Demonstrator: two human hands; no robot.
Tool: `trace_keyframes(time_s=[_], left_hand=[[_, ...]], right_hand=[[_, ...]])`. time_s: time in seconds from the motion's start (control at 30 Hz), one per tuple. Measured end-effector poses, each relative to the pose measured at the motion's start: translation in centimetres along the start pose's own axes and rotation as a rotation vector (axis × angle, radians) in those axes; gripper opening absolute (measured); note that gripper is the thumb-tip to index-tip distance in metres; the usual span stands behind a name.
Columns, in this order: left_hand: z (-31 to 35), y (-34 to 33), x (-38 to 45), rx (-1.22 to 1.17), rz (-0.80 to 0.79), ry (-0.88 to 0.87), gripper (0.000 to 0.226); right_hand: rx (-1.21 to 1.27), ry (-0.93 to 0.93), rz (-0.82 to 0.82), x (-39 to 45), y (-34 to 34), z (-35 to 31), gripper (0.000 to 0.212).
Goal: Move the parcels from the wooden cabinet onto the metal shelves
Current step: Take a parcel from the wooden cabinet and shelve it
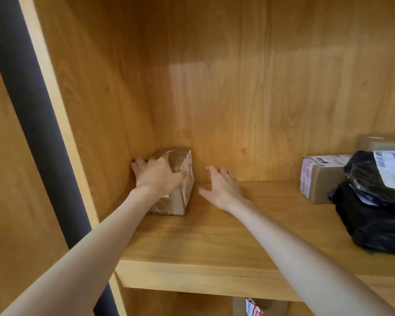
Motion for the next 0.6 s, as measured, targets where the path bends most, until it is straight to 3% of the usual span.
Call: trace_keyframes(time_s=[0.23, 0.33, 0.4, 0.6], left_hand=[[-0.2, -0.8, 0.4, -0.379, -0.008, 0.073, 0.058], [-0.5, 0.3, 0.0, -0.794, -0.028, 0.160, 0.060], [-0.2, 1.2, -0.5, -1.028, 0.001, 0.186, 0.042], [1.8, 2.3, -3.1, -1.516, 0.105, 0.279, 0.029]], right_hand=[[0.360, -0.188, -0.028, 0.2, 0.9, 1.8, 0.066], [0.482, -0.232, -0.016, -0.3, 2.1, 2.3, 0.070], [0.619, -0.269, -0.014, -0.7, 3.1, 2.7, 0.078], [1.037, -0.352, -0.115, -2.6, 5.5, 1.4, 0.107]])
Point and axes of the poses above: each hand's wrist, its own x-axis towards the middle knuckle, its own y-axis out of the back of the hand, z = x × y, the point moved 3 cm from there along x, towards the middle knuckle, and after that the axes turned 4 degrees about y, right-handed, at the moved point
